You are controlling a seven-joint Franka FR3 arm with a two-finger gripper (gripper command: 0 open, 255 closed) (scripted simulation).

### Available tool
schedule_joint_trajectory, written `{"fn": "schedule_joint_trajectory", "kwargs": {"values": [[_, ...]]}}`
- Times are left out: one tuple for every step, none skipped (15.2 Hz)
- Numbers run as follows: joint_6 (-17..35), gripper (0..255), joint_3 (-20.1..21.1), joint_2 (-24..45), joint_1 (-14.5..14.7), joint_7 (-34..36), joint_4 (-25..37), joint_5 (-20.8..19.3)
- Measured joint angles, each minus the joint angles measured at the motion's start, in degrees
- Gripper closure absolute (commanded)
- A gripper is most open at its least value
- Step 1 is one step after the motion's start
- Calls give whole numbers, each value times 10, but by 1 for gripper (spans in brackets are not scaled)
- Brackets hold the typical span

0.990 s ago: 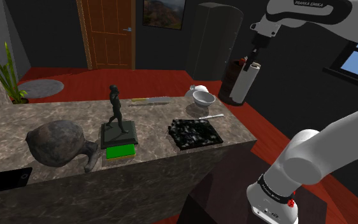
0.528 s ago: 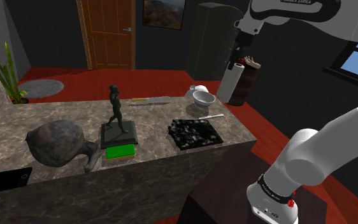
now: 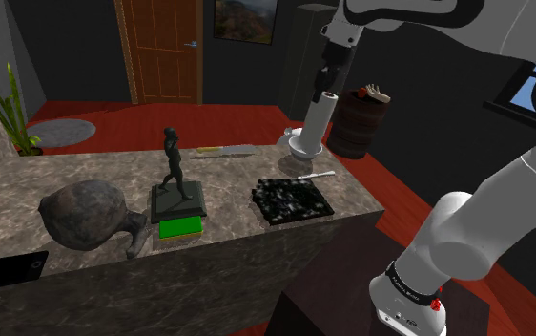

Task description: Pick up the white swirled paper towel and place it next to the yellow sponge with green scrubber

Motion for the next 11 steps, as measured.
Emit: {"fn": "schedule_joint_trajectory", "kwargs": {"values": [[-1, 255, 7, 7, 5, 11, 8, 3], [1, 255, 12, 16, 9, 21, 16, 5], [0, 255, 18, 30, 14, 30, 30, 9], [1, 255, 25, 40, 20, 41, 40, 12], [1, 255, 31, 47, 25, 52, 46, 14], [2, 255, 36, 60, 29, 61, 59, 17], [1, 255, 42, 74, 34, 72, 74, 20], [1, 255, 48, 85, 40, 83, 85, 22], [0, 255, 53, 100, 44, 92, 102, 24], [-1, 255, 57, 118, 48, 100, 121, 27], [-6, 255, 61, 134, 53, 110, 141, 30]]}}
